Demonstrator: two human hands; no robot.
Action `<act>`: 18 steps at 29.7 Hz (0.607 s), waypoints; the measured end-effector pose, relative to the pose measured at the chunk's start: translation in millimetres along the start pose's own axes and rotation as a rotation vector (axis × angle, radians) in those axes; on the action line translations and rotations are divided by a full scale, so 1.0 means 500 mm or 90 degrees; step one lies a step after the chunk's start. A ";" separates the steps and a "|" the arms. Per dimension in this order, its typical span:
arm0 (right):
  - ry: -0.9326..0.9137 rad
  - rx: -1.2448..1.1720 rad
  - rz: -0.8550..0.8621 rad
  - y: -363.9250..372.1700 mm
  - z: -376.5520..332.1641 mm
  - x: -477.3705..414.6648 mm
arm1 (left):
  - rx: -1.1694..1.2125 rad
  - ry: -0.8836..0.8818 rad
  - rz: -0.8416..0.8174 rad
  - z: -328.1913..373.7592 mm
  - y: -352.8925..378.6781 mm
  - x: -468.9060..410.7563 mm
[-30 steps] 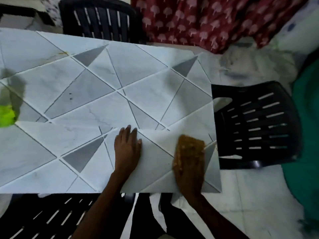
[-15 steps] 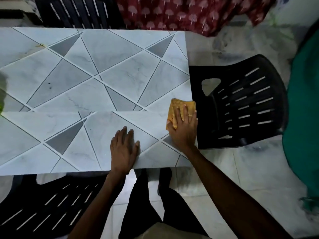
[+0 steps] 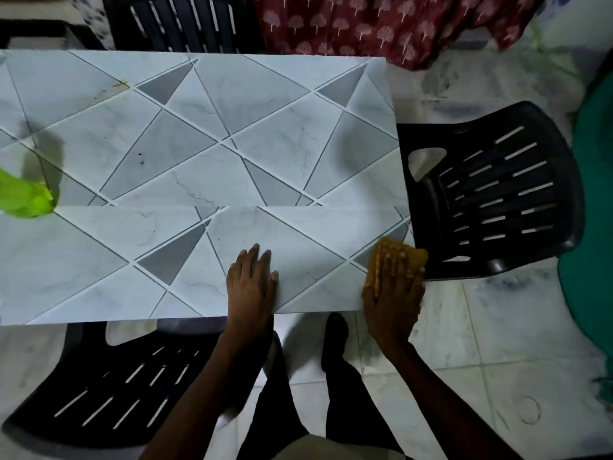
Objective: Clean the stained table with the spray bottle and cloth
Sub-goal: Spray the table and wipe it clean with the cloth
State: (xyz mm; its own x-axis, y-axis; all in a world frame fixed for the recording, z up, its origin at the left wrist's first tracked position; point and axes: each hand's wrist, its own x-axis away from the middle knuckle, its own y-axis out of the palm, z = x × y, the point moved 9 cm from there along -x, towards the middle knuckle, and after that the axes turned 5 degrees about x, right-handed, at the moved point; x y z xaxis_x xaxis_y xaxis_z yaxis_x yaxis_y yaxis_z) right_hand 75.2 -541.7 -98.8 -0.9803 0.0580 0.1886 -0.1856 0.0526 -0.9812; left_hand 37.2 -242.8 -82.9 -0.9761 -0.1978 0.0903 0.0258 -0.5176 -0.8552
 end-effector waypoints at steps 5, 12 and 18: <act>-0.174 -0.033 0.027 -0.003 -0.371 0.076 | -0.017 -0.015 0.023 -0.161 -0.080 0.036; -0.554 -0.021 -0.026 0.045 -0.627 0.236 | -0.050 -0.065 0.095 -0.395 -0.244 0.093; -0.234 -0.046 0.023 0.002 -0.374 0.034 | -0.028 -0.062 0.108 -0.441 -0.269 0.114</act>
State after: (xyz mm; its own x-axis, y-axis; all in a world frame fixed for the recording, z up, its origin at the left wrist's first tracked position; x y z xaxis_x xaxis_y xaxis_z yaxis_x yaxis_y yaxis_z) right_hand 71.1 -354.4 -89.0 -0.9473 -0.2996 0.1132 -0.1577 0.1288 -0.9790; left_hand -69.6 -0.9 -75.1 -0.9329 -0.3600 -0.0102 0.1768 -0.4330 -0.8839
